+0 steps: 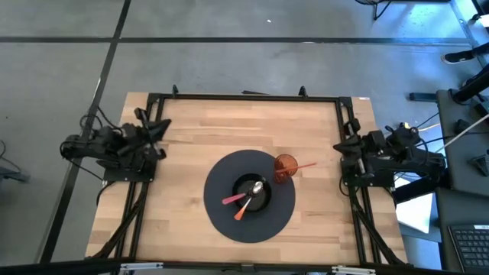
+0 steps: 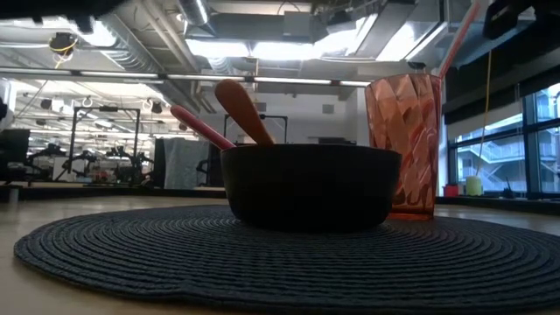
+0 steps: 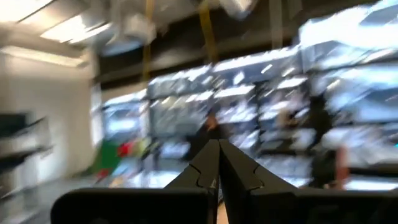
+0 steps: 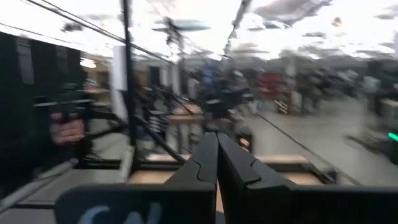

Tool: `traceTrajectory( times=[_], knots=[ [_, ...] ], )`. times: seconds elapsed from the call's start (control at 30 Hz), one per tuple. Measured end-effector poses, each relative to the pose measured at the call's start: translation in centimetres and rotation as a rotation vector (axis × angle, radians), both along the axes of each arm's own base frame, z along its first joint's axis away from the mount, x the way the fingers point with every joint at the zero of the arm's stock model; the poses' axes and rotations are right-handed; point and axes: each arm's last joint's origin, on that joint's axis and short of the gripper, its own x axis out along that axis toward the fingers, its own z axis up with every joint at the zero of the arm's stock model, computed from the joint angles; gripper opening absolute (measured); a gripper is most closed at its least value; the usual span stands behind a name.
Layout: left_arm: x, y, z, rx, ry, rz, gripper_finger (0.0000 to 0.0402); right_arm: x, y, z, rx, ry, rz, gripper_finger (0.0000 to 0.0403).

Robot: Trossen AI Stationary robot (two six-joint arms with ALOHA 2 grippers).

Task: Pick & Place Utensil
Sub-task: Return to Home Position

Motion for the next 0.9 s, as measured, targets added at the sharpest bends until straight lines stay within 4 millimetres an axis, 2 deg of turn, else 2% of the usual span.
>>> traceTrajectory(
  times=[0.1, 0.23, 0.3, 0.4, 0.6, 0.77, 0.9],
  knots=[
    [0.7, 0.2, -2.0, -0.023, 0.07, 0.084, 0.0003, -0.5, -0.2, 0.4, 0.012, 0.044, -0.068, 0.0001],
    [1.3, -0.3, -3.1, 0.097, 0.011, -0.063, 0.0003, -0.5, -0.1, 0.3, 0.028, 0.051, -0.046, 0.0001],
    [1.5, -0.3, -3.6, 0.144, -0.02, -0.084, 0.0003, -0.2, -0.1, -0.2, 0.035, 0.069, -0.037, 0.0001],
    [1.9, -0.1, -4.8, 0.13, 0.052, -0.024, 0.0003, 0.5, -0.1, -1.3, 0.051, 0.088, -0.031, 0.0001],
    [2.1, 0.0, -5.3, 0.135, 0.084, -0.022, 0.0003, 1.6, -0.2, -3.0, 0.057, 0.08, -0.029, 0.0001],
    [2.5, -0.3, -6.4, 0.174, 0.203, -0.101, 0.0003, 2.2, -0.2, -4.3, 0.054, 0.095, -0.03, 0.0002],
    [2.8, -0.3, -7.6, 0.125, 0.315, -0.135, 0.0003, 2.6, -0.2, -5.0, 0.033, 0.083, -0.033, 0.0002]
  ],
)
